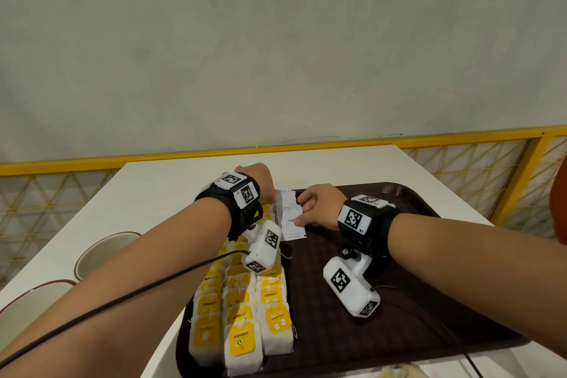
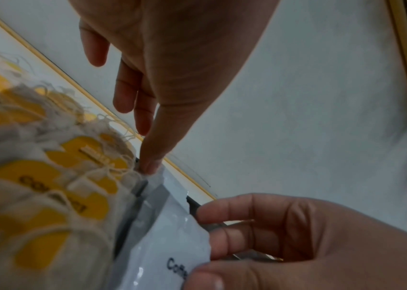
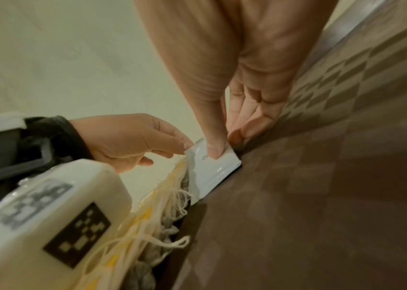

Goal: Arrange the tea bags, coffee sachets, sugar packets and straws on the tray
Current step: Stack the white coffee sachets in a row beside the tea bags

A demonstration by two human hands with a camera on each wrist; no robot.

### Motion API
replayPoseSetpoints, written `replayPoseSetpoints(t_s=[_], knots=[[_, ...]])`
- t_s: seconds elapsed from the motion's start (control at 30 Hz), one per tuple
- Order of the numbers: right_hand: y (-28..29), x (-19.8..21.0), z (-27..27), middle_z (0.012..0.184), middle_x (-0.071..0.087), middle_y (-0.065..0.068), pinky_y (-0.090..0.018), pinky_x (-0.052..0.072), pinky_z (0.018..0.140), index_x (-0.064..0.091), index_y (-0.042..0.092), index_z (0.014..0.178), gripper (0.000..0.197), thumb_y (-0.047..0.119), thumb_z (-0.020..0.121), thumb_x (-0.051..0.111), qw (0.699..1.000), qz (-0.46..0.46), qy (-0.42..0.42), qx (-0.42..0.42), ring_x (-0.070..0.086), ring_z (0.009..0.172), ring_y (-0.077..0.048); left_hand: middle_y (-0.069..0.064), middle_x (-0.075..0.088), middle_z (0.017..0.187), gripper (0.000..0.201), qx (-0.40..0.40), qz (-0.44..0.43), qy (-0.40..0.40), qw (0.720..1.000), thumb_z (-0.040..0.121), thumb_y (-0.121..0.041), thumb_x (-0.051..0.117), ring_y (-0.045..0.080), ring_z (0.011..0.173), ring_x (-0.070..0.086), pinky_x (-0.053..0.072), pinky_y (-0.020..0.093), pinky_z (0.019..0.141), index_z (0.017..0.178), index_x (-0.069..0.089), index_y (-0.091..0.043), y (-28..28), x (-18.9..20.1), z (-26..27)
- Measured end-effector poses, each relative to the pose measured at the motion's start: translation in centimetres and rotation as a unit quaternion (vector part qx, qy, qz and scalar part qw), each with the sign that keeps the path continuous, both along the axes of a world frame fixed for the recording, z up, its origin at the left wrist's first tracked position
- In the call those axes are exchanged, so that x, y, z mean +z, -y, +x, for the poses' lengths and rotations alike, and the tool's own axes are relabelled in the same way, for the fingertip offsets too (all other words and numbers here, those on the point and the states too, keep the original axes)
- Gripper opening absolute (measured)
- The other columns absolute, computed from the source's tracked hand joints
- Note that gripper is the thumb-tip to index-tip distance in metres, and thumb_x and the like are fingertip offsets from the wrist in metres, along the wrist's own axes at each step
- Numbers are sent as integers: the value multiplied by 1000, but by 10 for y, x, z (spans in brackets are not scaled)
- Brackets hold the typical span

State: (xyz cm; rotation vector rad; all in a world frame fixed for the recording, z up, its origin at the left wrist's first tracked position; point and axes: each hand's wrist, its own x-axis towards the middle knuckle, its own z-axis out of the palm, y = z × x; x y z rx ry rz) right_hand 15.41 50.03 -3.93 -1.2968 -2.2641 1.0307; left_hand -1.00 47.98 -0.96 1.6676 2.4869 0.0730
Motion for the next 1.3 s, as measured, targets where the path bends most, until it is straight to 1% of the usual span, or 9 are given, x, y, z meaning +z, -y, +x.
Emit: replayPoseSetpoints(t_s=[0.17,0.33,0.5,0.67,0.77,0.83,1.03,1.13,1.3], knots=[[2,1,0,98,67,-4,-31,54,86,64,9,114,50,17,70,85,1000,-4,-7,6,64,89,-18,-4,70,102,21,-32,-5,-14,999,84,-32,67,18,100,62,46,33,95,99,73,-18,0,0,1],[5,0,0,89,65,-2,-28,57,76,65,8,110,45,13,70,84,1000,-21,-20,-3,65,81,-17,-8,66,108,15,-65,2,-11,998,86,-26,66,15,105,57,40,29,93,98,74,-25,2,0,3],[3,0,0,84,64,0,-30,58,78,65,7,110,43,13,71,83,999,-23,-24,-5,66,79,-18,-6,68,103,7,-49,37,43,997,83,-22,69,15,98,61,47,26,80,87,74,-25,1,0,0],[0,-1,-2,82,64,0,-32,58,78,68,7,106,31,16,77,79,999,-16,-40,-13,66,81,-21,-1,70,103,10,-8,61,73,995,85,-21,68,18,100,63,52,30,86,93,75,-18,-3,6,-11],[-5,-1,-6,96,70,-9,-39,56,86,70,8,105,23,14,83,72,998,1,-49,-35,68,94,-26,0,70,105,16,8,54,76,996,85,-23,67,20,100,63,53,33,87,97,75,-15,-6,7,-17],[-8,0,-8,107,69,-12,-39,54,91,69,8,110,25,11,86,68,998,6,-44,-36,66,101,-26,0,70,106,20,15,45,62,997,87,-26,65,21,101,63,52,32,87,100,74,-13,-8,9,-17],[-16,4,-15,109,70,-12,-36,54,89,71,8,110,24,3,90,59,999,7,-29,-33,65,97,-28,3,61,103,27,9,-22,18,1000,91,-28,59,19,88,54,42,26,75,110,66,-10,-15,10,-11],[-19,5,-18,112,69,-11,-27,51,81,71,9,111,26,2,89,58,1000,16,-11,-24,59,84,-20,4,66,114,32,2,-31,8,999,89,-30,62,20,101,61,48,29,84,114,67,-9,-18,7,-12],[-20,6,-23,113,69,-9,-22,46,75,72,8,110,31,-5,89,53,1000,17,9,-20,62,90,-20,1,69,110,30,-1,-14,13,1000,85,-34,67,21,104,62,50,33,92,107,71,-14,-20,6,-12]])
